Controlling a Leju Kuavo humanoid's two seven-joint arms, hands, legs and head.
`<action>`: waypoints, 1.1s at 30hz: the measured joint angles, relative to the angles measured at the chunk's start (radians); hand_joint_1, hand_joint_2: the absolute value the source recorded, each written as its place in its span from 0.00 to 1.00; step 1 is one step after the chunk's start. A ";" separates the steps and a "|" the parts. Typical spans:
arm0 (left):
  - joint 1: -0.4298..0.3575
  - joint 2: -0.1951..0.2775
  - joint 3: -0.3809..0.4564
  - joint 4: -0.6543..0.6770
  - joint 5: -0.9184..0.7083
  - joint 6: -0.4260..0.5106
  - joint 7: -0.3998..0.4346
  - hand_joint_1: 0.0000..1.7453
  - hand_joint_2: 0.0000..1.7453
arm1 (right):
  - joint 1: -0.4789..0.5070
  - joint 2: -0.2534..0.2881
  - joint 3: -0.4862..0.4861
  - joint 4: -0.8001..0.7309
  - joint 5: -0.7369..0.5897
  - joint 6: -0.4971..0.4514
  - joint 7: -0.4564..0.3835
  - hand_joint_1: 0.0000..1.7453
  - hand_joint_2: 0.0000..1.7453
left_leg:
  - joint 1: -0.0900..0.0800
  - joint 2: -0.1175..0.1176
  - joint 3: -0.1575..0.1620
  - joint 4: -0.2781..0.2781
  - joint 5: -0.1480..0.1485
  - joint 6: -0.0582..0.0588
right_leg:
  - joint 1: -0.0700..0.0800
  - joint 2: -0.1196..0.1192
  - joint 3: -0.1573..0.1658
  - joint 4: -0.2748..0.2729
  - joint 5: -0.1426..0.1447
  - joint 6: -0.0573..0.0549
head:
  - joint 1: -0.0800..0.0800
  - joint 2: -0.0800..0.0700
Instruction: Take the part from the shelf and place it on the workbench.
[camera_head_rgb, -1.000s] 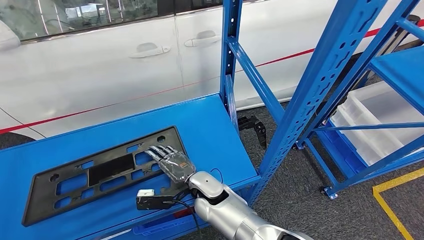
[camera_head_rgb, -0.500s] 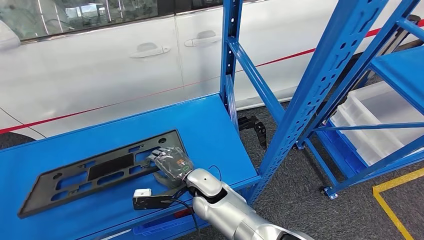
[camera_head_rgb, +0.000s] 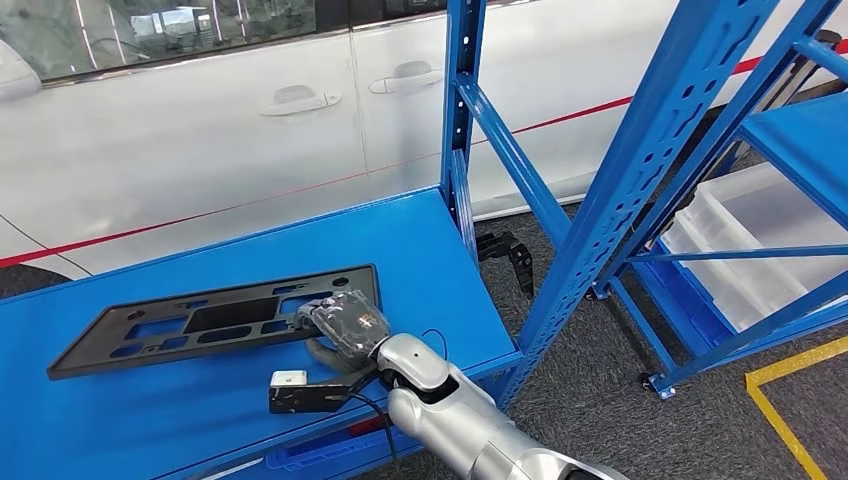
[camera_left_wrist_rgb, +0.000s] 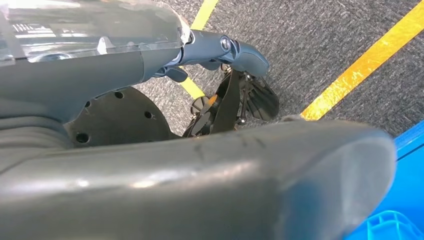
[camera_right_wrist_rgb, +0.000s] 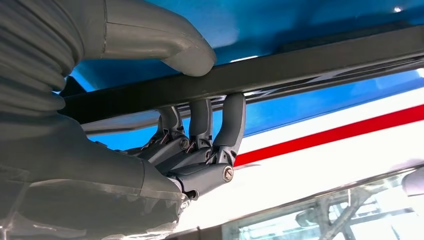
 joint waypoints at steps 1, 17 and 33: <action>0.000 0.000 0.000 0.000 0.000 -0.002 0.000 0.00 0.00 | 0.001 -0.001 -0.004 -0.005 -0.011 0.003 -0.003 1.00 1.00 | 0.000 0.000 0.000 0.000 0.000 0.000 | 0.000 0.000 0.000 0.000 0.000 0.000 | 0.000 0.000; -0.001 0.003 0.001 0.000 0.020 -0.010 -0.013 0.00 0.00 | 0.008 -0.051 -0.184 -0.298 -0.672 0.214 -0.118 1.00 1.00 | 0.000 0.000 -0.001 0.001 -0.001 0.001 | 0.000 0.000 0.000 0.000 0.000 0.000 | 0.000 0.000; -0.001 0.019 -0.001 0.000 -0.007 -0.047 -0.023 0.00 0.00 | 0.053 -0.180 -0.385 -0.616 -1.090 0.233 -0.122 1.00 1.00 | -0.001 -0.001 -0.003 0.005 -0.003 0.004 | -0.001 -0.002 0.000 -0.001 -0.001 0.003 | 0.000 0.000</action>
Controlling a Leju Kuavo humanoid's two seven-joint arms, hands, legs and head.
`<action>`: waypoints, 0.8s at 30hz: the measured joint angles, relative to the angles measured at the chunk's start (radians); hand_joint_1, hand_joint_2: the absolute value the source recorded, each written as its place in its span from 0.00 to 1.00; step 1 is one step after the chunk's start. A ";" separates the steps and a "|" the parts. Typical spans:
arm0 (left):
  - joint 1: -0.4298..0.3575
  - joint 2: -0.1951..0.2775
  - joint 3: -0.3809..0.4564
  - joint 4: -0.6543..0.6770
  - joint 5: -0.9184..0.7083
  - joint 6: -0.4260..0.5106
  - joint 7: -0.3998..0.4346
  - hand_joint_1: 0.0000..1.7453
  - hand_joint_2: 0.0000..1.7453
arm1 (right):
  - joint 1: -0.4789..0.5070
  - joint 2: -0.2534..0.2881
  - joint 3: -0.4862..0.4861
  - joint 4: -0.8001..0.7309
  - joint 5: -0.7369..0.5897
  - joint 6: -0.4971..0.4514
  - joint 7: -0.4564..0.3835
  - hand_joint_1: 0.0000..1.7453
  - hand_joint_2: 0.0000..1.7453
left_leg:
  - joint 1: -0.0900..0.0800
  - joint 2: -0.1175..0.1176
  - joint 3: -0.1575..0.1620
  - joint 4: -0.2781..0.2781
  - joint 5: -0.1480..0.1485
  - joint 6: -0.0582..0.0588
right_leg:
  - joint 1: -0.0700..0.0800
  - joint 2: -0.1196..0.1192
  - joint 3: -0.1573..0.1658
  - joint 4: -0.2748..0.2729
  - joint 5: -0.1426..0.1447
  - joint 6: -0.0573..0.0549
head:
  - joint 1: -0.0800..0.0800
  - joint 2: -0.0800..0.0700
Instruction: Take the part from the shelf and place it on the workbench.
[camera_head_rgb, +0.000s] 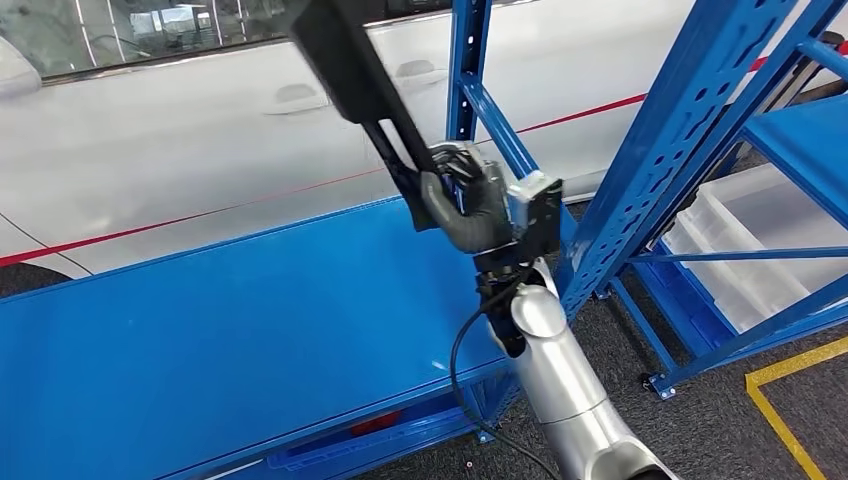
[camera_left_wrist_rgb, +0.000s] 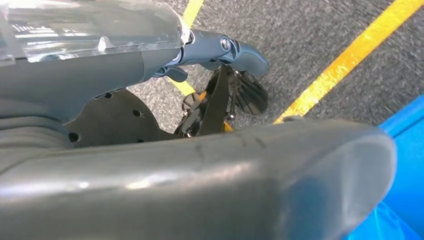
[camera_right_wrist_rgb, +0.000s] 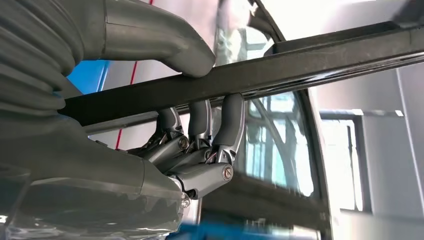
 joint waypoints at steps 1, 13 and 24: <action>0.000 0.001 -0.002 0.000 -0.007 -0.005 -0.011 0.00 0.25 | 0.020 -0.011 -0.011 -0.013 -0.010 0.003 -0.011 1.00 1.00 | 0.000 0.000 0.000 0.000 0.000 0.001 | 0.000 0.000 0.000 0.000 0.000 0.000 | 0.000 0.000; -0.021 0.045 -0.126 0.000 -0.189 0.048 -0.359 0.00 0.00 | 0.176 -0.033 -0.070 -0.013 -0.040 0.022 -0.130 1.00 1.00 | -0.004 -0.002 -0.001 0.001 -0.001 0.002 | 0.000 -0.002 0.001 0.000 -0.002 0.004 | 0.000 0.000; -0.041 0.072 -0.131 -0.002 -0.160 -0.037 -0.424 0.00 1.00 | 0.221 -0.018 -0.129 -0.015 -0.019 0.041 -0.132 0.95 1.00 | -0.005 -0.001 -0.002 0.004 -0.002 0.003 | -0.001 -0.002 0.001 0.000 -0.001 0.007 | 0.000 0.000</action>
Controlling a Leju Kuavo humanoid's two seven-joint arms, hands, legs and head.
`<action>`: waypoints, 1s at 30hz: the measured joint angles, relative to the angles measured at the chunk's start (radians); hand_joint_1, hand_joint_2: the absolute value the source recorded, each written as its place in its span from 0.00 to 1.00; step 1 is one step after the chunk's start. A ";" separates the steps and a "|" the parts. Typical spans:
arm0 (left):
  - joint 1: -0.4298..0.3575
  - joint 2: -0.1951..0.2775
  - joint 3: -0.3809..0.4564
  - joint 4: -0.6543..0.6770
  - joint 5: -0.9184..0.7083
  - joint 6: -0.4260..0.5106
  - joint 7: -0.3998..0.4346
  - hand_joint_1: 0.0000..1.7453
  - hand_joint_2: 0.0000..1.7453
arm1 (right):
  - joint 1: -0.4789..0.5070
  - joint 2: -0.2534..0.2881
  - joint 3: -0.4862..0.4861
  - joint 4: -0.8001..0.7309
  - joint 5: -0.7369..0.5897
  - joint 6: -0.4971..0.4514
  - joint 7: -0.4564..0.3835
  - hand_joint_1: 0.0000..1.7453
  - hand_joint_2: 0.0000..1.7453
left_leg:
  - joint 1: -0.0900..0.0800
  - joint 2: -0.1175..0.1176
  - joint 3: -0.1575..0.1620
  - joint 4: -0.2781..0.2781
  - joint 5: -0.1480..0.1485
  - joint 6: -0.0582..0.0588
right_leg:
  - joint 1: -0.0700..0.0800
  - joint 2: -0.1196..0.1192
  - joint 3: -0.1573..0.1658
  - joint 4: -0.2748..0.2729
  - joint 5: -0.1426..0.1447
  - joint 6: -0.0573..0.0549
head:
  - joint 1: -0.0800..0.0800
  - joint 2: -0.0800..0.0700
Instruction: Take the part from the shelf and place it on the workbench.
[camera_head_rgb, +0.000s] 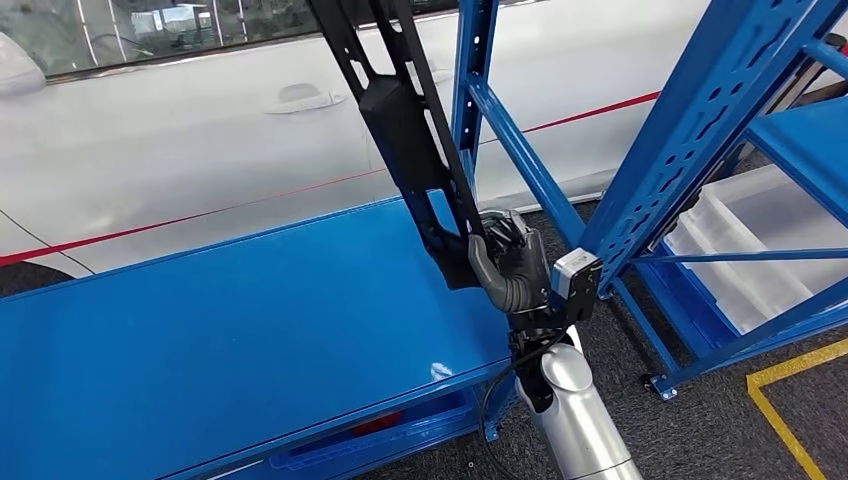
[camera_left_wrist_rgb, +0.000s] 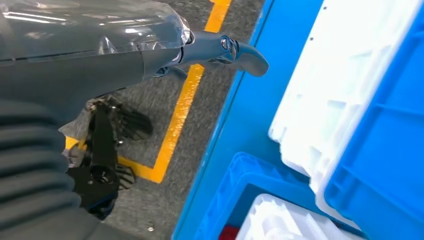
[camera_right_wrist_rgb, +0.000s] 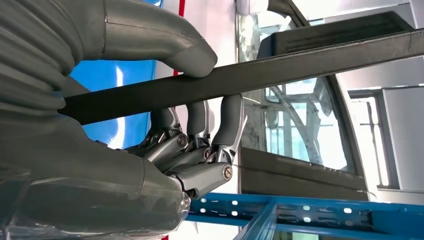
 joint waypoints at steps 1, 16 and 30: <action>-0.001 0.002 0.000 0.000 0.000 -0.004 0.015 0.00 1.00 | 0.006 0.000 -0.006 -0.005 -0.001 0.001 -0.002 0.95 1.00 | 0.000 0.000 0.000 0.000 0.000 0.000 | 0.000 0.000 0.000 0.000 0.000 0.000 | 0.000 0.000; -0.015 0.010 0.000 0.000 -0.003 -0.017 0.062 0.00 1.00 | 0.047 -0.015 -0.038 -0.063 -0.016 0.016 -0.007 0.95 1.00 | 0.000 -0.003 -0.005 0.005 -0.001 0.004 | 0.000 -0.004 0.000 0.000 -0.001 0.001 | 0.000 0.000; -0.022 0.010 -0.001 0.000 -0.029 -0.006 0.101 0.00 1.00 | 0.052 -0.018 -0.040 -0.072 -0.022 0.016 -0.006 0.95 1.00 | -0.001 -0.003 -0.007 0.007 -0.002 0.006 | 0.000 -0.004 0.000 -0.001 -0.001 0.001 | 0.000 0.000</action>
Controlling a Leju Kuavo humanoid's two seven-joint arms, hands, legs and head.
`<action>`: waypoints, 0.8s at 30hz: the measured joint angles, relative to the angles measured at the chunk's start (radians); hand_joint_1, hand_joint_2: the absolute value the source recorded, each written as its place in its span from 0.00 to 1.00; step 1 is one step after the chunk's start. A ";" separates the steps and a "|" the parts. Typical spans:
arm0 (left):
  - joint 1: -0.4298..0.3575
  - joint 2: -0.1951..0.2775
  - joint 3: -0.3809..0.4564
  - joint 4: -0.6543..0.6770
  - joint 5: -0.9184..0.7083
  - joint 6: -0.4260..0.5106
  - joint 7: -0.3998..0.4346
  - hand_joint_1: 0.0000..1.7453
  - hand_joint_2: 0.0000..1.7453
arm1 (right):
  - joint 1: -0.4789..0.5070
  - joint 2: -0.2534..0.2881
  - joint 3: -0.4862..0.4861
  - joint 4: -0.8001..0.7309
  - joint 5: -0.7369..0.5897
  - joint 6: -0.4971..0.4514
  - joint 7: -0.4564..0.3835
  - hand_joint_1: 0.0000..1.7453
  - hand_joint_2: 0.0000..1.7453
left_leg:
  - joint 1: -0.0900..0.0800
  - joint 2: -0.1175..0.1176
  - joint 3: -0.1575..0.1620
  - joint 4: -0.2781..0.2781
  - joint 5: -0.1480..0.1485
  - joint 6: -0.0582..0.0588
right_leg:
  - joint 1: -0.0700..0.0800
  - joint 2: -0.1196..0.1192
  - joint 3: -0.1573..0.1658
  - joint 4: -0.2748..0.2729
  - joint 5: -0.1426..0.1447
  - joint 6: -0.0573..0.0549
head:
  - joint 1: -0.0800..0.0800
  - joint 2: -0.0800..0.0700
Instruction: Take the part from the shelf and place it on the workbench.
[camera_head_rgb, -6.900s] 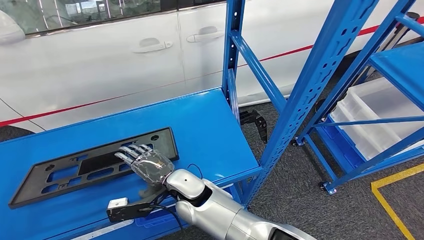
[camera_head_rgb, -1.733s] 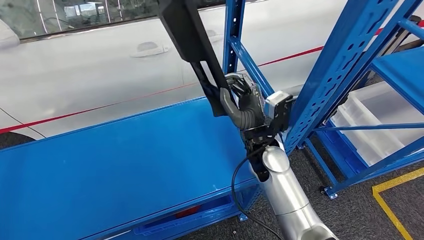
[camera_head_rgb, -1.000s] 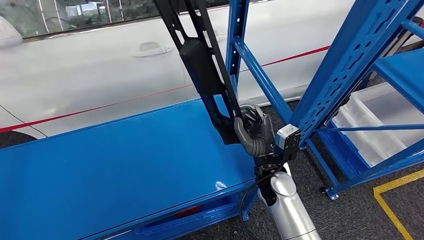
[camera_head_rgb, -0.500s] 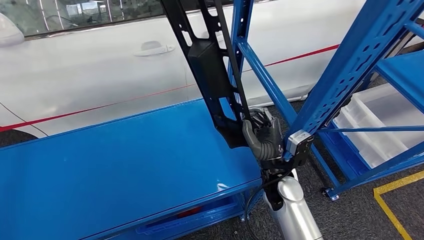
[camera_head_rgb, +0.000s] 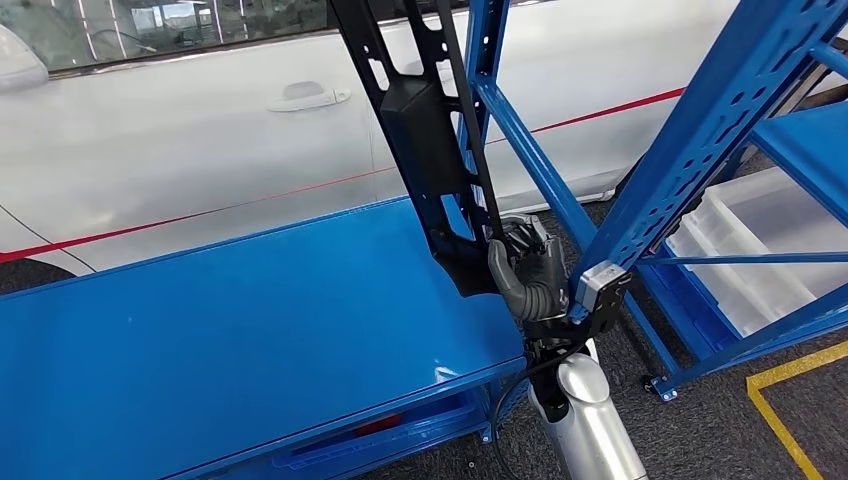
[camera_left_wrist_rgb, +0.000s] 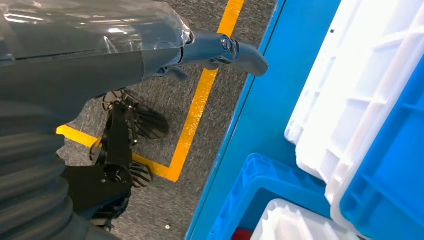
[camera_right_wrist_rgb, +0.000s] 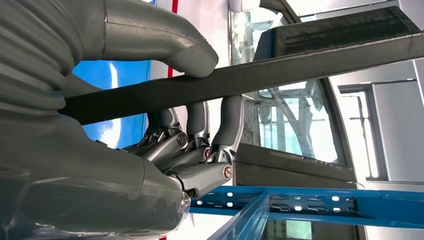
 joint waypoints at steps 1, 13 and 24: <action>-0.001 0.000 -0.001 0.000 -0.002 0.003 0.000 0.00 1.00 | 0.000 0.000 -0.001 -0.001 -0.001 0.000 0.002 0.95 1.00 | 0.000 0.000 0.000 0.000 0.000 0.000 | 0.000 0.000 0.000 0.000 0.000 0.000 | 0.000 0.000; -0.012 0.008 -0.012 0.000 -0.023 0.061 0.030 0.00 1.00 | -0.016 0.003 -0.005 0.004 0.001 0.001 0.015 0.95 1.00 | -0.002 0.002 -0.007 0.004 0.010 0.029 | -0.010 0.001 -0.002 -0.001 0.004 0.029 | 0.000 0.000; -0.011 0.010 -0.011 0.000 -0.010 0.077 0.049 0.00 1.00 | -0.027 0.005 -0.007 0.027 -0.014 0.016 0.024 0.95 1.00 | -0.003 0.004 -0.034 0.023 0.020 0.029 | -0.005 0.001 0.000 0.056 -0.023 0.018 | 0.000 0.000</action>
